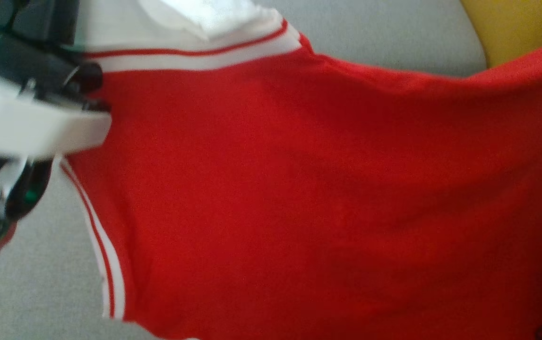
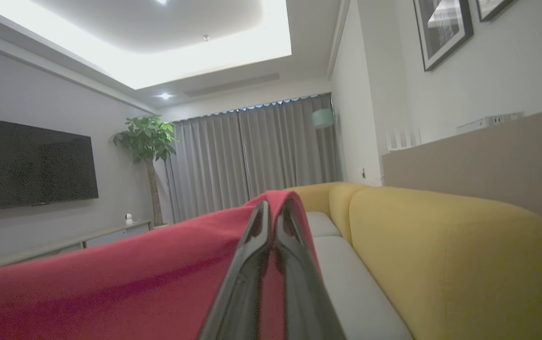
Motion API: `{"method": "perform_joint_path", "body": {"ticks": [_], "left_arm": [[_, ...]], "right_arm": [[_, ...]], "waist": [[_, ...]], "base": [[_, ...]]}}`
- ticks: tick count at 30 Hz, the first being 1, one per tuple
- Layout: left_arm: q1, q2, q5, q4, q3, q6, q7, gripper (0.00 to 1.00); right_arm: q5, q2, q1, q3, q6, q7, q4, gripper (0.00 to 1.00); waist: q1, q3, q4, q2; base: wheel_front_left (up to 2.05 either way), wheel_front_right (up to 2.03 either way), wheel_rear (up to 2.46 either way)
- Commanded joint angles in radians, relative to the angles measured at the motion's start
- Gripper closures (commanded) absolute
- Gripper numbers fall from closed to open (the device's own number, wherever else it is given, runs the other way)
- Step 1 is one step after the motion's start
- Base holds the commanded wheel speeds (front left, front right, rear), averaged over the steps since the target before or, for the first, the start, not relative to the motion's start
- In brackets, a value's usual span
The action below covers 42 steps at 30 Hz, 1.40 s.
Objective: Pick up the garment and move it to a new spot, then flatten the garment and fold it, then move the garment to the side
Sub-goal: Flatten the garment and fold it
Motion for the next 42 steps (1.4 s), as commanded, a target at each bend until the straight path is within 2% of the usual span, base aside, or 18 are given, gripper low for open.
{"method": "perform_joint_path", "body": {"ticks": [1,5,7,8,9,13,14,17,20,23,28,33,38,42], "left_arm": [[-0.060,0.025,-0.003,0.026,0.036,-0.006,0.016,1.00],[-0.139,0.013,0.005,0.158,0.012,-0.052,0.038,1.00],[-0.201,-0.011,0.015,0.231,0.005,-0.078,0.026,1.00],[-0.233,-0.025,0.025,0.275,-0.005,-0.094,0.019,1.00],[-0.306,-0.052,0.056,0.373,-0.027,-0.128,0.003,1.00],[-0.465,-0.116,0.132,0.582,-0.059,-0.183,-0.074,1.00],[-0.465,-0.116,0.132,0.582,-0.059,-0.183,-0.074,1.00],[-0.582,-0.170,0.195,0.724,-0.076,-0.203,-0.166,1.00],[-0.664,-0.221,0.244,0.854,-0.093,-0.206,-0.255,1.00],[-0.698,-0.275,0.247,0.966,-0.089,-0.198,-0.334,1.00],[-0.642,-0.339,0.212,1.088,-0.092,-0.221,-0.435,1.00],[-0.526,-0.364,0.180,1.120,-0.087,-0.239,-0.484,1.00],[-0.362,-0.364,0.149,1.063,-0.053,-0.249,-0.499,1.00],[-0.213,-0.359,0.149,0.935,0.014,-0.246,-0.500,1.00]], "right_arm": [[-0.006,-0.020,-0.062,0.032,0.007,0.017,0.000,1.00],[-0.028,-0.029,-0.160,0.055,0.007,0.028,0.126,1.00],[-0.062,-0.044,-0.249,0.065,0.007,0.004,0.216,1.00],[-0.089,-0.054,-0.297,0.072,0.007,-0.020,0.269,1.00],[-0.144,-0.071,-0.396,0.095,0.007,-0.072,0.382,1.00],[-0.226,-0.063,-0.605,0.133,0.007,-0.180,0.621,1.00],[-0.226,-0.063,-0.605,0.133,0.007,-0.180,0.621,1.00],[-0.294,-0.053,-0.750,0.140,0.007,-0.259,0.792,1.00],[-0.376,-0.040,-0.866,0.132,0.007,-0.340,0.944,1.00],[-0.442,-0.024,-0.949,0.117,0.007,-0.420,1.080,1.00],[-0.496,-0.007,-0.951,0.112,0.007,-0.572,1.274,1.00],[-0.535,-0.004,-0.920,0.118,0.007,-0.687,1.414,1.00],[-0.506,-0.003,-0.863,0.114,0.007,-0.771,1.500,1.00],[-0.454,-0.002,-0.794,0.120,0.007,-0.801,1.506,1.00]], "waist": [[0.0000,0.030,-0.008,0.0000],[0.0000,0.122,-0.023,0.0000],[0.0000,0.183,-0.030,0.0000],[0.0000,0.206,-0.031,0.0000],[0.0000,0.254,-0.032,0.0000],[0.0000,0.311,-0.038,0.0000],[0.0000,0.311,-0.038,0.0000],[0.0000,0.334,-0.037,0.0000],[0.0000,0.359,-0.027,0.0000],[0.0000,0.404,-0.011,0.0000],[0.0000,0.474,0.014,0.0000],[0.0000,0.539,0.033,0.0000],[0.0000,0.538,0.039,0.0000],[0.0000,0.510,0.041,0.0000]], "base": [[0.00,0.00,0.00],[0.00,0.00,0.00],[0.00,0.00,0.00],[0.00,0.00,0.00],[0.00,0.00,0.00],[0.00,0.00,0.00],[0.00,0.00,0.00],[0.00,0.00,0.00],[0.00,0.00,0.00],[0.00,0.00,0.00],[0.00,0.00,0.00],[0.00,0.00,0.00],[0.00,0.00,0.00],[0.00,0.00,0.00]]}}
